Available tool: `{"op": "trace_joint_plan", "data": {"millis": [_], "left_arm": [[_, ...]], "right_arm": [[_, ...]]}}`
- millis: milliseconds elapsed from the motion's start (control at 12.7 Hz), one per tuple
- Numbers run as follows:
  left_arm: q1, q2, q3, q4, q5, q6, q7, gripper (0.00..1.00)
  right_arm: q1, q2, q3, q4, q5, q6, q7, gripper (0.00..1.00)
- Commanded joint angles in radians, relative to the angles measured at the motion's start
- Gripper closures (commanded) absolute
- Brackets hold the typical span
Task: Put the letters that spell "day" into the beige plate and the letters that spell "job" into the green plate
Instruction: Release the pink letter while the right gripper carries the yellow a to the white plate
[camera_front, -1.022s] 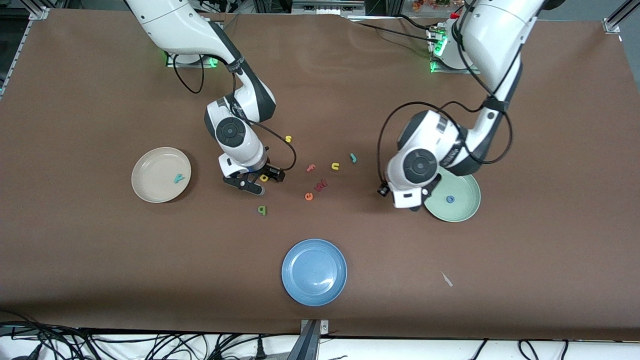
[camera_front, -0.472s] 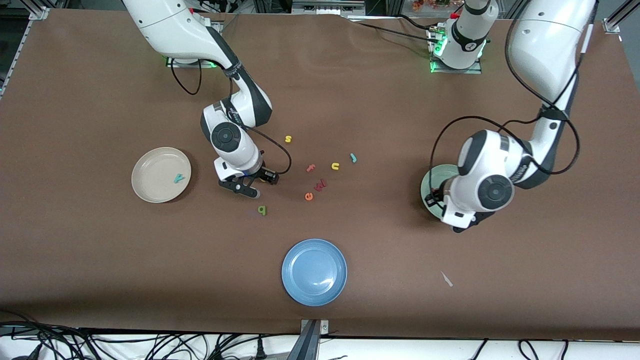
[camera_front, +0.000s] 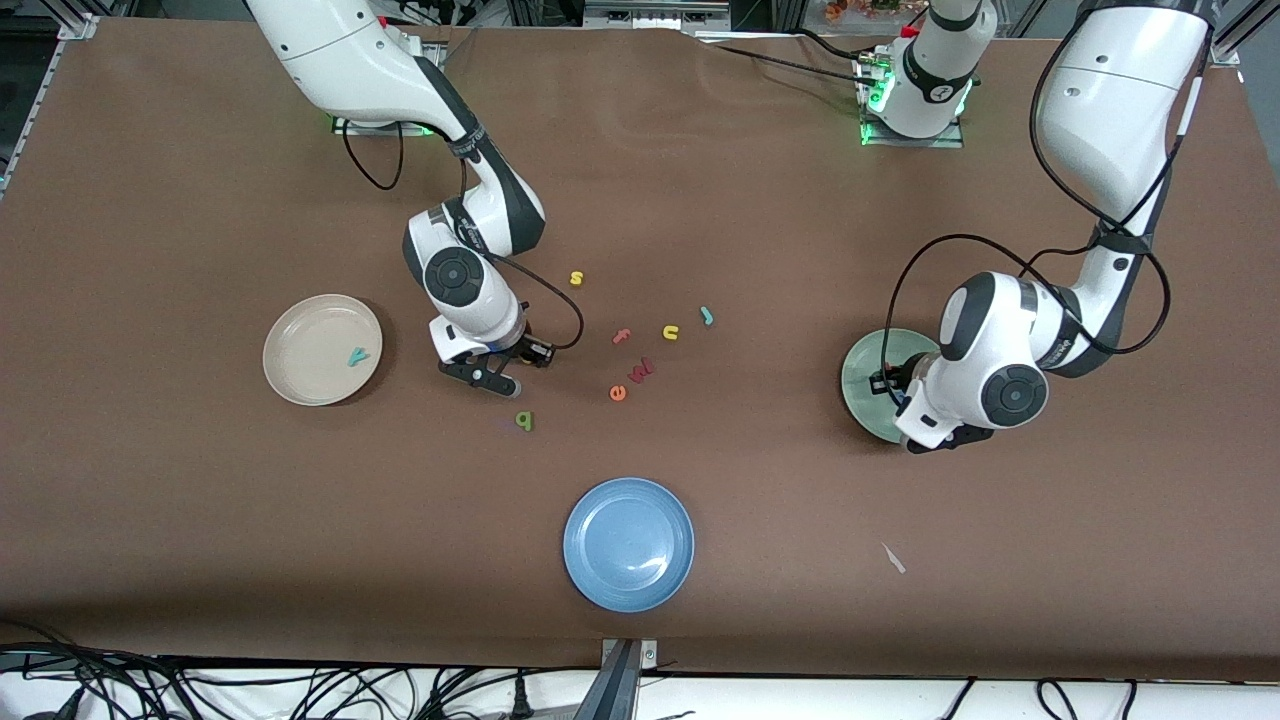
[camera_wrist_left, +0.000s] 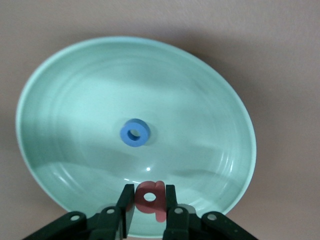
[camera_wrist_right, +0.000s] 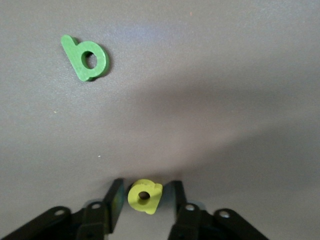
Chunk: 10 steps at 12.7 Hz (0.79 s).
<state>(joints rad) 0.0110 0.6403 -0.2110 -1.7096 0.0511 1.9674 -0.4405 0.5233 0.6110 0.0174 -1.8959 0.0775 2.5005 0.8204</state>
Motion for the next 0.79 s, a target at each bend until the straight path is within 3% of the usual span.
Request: {"op": "trace_joint_plan", "data": {"millis": [0,236,708], "left_arm": [[0.0,0.005,-0.005,-0.007,0.015,0.016,0.023,0.0],[-0.009,-0.023,-0.019,-0.002,0.003,0.002,-0.018,0.0],[-0.009,-0.064,-0.246,-0.011,0.004,0.013,-0.231,0.0]], "right_arm": [[-0.002,0.018,0.003,0.02,0.004,0.0,-0.004,0.63],[-0.002,0.019,0.003,0.027,0.008,0.0,-0.001,0.72],[-0.002,0.023,0.003,0.043,0.013,-0.005,-0.003,0.84]]}}
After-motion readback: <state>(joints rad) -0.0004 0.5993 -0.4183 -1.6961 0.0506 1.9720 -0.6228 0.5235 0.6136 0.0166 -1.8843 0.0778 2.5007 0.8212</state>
